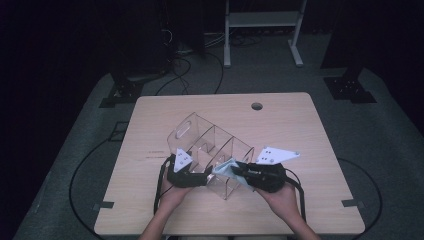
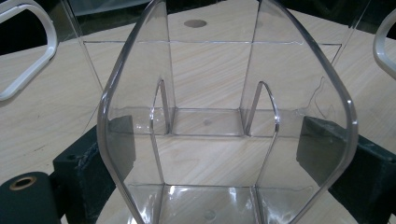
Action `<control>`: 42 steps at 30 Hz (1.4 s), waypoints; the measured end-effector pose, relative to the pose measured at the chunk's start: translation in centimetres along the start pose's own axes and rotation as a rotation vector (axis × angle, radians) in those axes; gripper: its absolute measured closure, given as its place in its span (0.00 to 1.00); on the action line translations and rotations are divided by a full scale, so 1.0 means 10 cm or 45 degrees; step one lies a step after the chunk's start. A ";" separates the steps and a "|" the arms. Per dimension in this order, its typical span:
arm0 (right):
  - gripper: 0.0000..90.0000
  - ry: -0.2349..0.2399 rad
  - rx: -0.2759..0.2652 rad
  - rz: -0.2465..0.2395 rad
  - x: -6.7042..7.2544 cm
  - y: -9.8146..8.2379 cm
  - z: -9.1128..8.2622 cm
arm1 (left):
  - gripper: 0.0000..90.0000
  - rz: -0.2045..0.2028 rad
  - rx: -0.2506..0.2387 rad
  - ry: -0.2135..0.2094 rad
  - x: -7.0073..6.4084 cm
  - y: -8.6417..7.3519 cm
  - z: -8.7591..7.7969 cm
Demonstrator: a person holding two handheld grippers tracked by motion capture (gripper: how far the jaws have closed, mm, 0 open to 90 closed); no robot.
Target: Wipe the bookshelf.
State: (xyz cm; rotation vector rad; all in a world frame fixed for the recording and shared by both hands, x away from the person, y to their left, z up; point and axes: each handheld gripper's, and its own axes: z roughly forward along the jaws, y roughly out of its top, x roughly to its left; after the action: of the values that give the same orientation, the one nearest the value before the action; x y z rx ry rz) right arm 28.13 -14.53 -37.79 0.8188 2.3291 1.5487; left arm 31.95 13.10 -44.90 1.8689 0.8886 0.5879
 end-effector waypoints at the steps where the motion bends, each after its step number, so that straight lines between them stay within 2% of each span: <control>1: 0.89 0.005 -0.010 0.022 0.00 -0.02 0.00 | 0.08 0.001 0.001 -0.001 0.00 0.00 0.00; 3: 0.89 0.001 -0.020 -0.002 0.04 -0.04 0.00 | 0.08 0.003 0.002 -0.002 0.00 0.00 0.01; 6: 0.89 0.039 0.005 -0.035 0.15 -0.06 0.02 | 0.08 0.001 0.006 0.006 0.00 0.01 0.02; 8: 0.89 0.029 0.029 -0.068 0.16 -0.04 0.02 | 0.08 0.005 0.008 0.007 0.00 0.01 0.03; 11: 0.89 -0.021 0.019 -0.052 0.05 0.01 0.00 | 0.08 0.000 0.006 0.008 0.00 0.01 0.03; 13: 0.89 0.005 0.002 0.016 -0.02 -0.01 0.00 | 0.08 -0.003 0.005 0.009 0.00 0.01 0.04; 14: 0.89 -0.002 -0.012 0.014 -0.01 -0.03 -0.01 | 0.08 -0.003 0.006 0.008 0.00 0.01 0.04; 15: 0.89 -0.012 -0.015 -0.009 0.03 -0.05 -0.01 | 0.08 0.002 0.011 0.007 0.01 0.01 0.04; 19: 0.89 0.020 0.029 -0.070 0.18 -0.09 0.03 | 0.08 0.000 0.016 0.008 0.01 0.01 0.05; 20: 0.89 0.009 0.039 -0.089 0.20 -0.08 0.02 | 0.08 0.000 0.016 0.008 0.01 0.01 0.05; 24: 0.89 -0.031 0.020 -0.052 0.07 -0.03 -0.01 | 0.08 -0.008 0.011 0.002 0.01 0.00 0.05; 26: 0.89 -0.020 0.004 -0.009 0.01 -0.04 -0.01 | 0.08 -0.020 0.014 -0.001 0.02 0.00 0.06; 27: 0.89 -0.022 -0.006 -0.002 0.03 -0.06 -0.01 | 0.08 -0.015 0.023 -0.004 0.03 0.00 0.06; 30: 0.89 -0.007 0.010 -0.041 0.13 -0.10 0.02 | 0.07 -0.036 0.022 -0.009 0.04 -0.01 0.08; 32: 0.89 -0.015 0.025 -0.076 0.16 -0.08 0.03 | 0.07 -0.031 0.025 -0.005 0.03 0.00 0.07; 35: 0.89 -0.038 0.005 -0.044 0.08 -0.04 0.00 | 0.07 -0.035 0.024 -0.004 0.03 -0.01 0.07; 37: 0.89 -0.024 -0.008 -0.013 0.05 -0.05 0.01 | 0.07 -0.030 0.023 -0.005 0.03 -0.01 0.07; 42: 0.89 -0.035 -0.017 -0.047 0.14 -0.14 0.01 | 0.07 -0.019 0.022 -0.012 0.04 -0.01 0.06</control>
State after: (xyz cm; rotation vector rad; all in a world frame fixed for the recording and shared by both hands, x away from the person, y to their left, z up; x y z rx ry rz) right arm 26.53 -14.05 -38.91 0.7848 2.2992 1.5270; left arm 32.55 13.08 -45.21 1.8771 0.9034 0.5633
